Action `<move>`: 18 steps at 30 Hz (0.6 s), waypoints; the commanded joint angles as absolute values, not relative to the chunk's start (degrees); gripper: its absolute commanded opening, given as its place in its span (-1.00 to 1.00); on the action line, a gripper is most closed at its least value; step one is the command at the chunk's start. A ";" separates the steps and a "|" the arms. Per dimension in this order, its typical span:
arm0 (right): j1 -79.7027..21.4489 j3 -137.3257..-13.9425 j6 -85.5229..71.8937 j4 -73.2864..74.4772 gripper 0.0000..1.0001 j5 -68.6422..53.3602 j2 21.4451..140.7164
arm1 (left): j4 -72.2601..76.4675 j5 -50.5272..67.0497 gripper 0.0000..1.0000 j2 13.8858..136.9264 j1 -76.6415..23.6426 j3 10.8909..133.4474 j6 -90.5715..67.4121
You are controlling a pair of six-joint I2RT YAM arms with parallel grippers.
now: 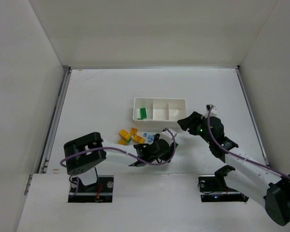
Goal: Sort the legos into containers by color
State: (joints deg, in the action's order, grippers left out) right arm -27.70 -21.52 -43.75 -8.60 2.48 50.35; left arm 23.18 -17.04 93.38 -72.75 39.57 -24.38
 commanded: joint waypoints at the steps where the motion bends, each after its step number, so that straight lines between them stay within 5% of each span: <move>1: -27.03 -21.18 -44.03 -13.27 0.31 0.53 50.54 | 28.21 -18.63 0.15 93.86 -72.73 41.84 -22.85; 7: -26.94 -21.09 -44.47 -14.15 0.31 0.18 51.33 | 31.28 -18.37 0.04 96.50 -72.55 41.92 -23.03; 14: -27.29 -20.22 -45.00 -13.19 0.31 0.26 50.54 | 32.17 -18.19 -0.51 96.60 -71.94 40.61 -22.94; 18: -27.64 -20.56 -44.83 -10.64 0.28 0.18 49.40 | 31.99 -16.80 -0.61 89.58 -70.71 37.28 -22.59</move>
State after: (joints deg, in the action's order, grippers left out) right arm -27.35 -20.40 -44.77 -10.52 0.82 50.98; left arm 29.95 -17.26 96.33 -71.79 39.05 -23.38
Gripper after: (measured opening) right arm 0.648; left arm 0.334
